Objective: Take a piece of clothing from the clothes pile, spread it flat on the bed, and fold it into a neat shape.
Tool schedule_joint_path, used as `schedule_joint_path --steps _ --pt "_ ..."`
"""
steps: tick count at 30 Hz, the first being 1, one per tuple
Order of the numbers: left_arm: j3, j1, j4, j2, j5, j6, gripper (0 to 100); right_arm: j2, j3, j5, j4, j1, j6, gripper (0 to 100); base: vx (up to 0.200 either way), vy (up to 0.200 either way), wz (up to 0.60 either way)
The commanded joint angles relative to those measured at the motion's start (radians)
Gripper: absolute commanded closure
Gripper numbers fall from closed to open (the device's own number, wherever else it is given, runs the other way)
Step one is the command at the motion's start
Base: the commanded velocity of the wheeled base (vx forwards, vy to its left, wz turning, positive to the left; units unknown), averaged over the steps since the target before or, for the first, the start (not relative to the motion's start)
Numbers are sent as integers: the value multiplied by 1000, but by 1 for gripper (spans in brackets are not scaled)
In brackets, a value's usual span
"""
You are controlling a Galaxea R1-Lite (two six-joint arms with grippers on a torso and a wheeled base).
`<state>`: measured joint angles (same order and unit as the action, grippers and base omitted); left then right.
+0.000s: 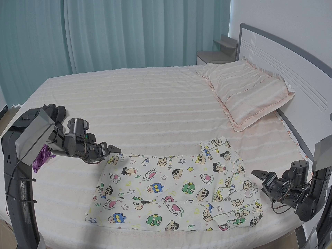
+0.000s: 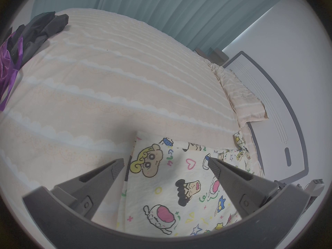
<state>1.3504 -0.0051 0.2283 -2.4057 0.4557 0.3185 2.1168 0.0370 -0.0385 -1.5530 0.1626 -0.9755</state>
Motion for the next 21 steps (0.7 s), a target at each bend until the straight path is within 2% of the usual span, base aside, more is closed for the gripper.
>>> schedule_joint_path --steps 1,21 --pt "4 -1 2 -30 0 -4 0 2 1 0 -15 3 0 0 0 0 0" --pt "81 -24 3 -110 0 -9 0 6 1 0 -15 12 0 0 0 0 0"
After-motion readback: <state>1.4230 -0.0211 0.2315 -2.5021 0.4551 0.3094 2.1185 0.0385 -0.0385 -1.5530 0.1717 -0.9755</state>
